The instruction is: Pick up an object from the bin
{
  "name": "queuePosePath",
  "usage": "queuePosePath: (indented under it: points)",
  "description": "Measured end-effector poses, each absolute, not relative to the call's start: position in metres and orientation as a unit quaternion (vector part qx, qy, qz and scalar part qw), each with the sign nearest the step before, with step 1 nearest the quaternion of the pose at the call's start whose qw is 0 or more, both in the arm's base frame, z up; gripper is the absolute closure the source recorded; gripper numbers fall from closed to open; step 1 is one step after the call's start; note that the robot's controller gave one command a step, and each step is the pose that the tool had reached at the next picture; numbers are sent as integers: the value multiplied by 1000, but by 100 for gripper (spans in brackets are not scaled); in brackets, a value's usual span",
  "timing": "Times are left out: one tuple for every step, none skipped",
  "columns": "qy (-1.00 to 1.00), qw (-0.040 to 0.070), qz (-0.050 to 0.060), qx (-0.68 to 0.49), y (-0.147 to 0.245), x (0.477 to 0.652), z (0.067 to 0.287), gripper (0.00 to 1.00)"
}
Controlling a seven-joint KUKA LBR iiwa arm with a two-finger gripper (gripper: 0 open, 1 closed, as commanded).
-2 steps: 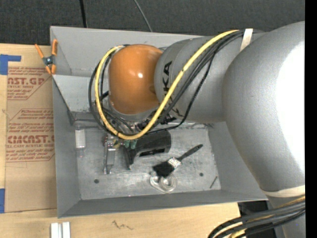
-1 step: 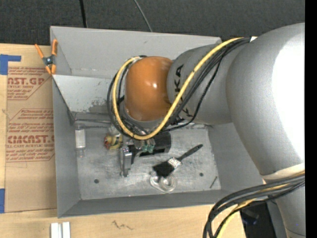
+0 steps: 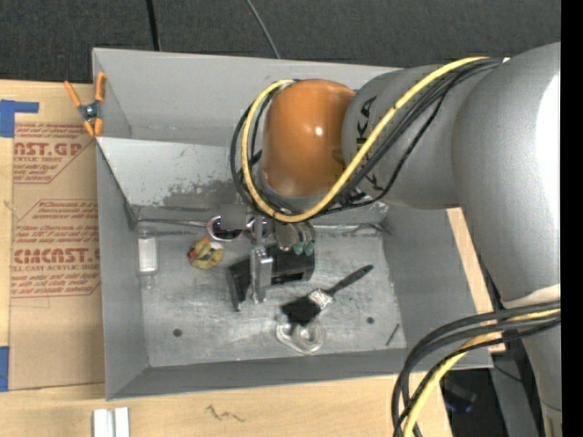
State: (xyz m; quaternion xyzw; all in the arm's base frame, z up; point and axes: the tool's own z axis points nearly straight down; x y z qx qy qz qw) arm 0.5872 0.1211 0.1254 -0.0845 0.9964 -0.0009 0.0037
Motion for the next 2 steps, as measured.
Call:
queuePosePath:
  points:
    - [991,1,0,-132,101,576,125,0]
    - [995,-4,2,-97,59,586,72,0]
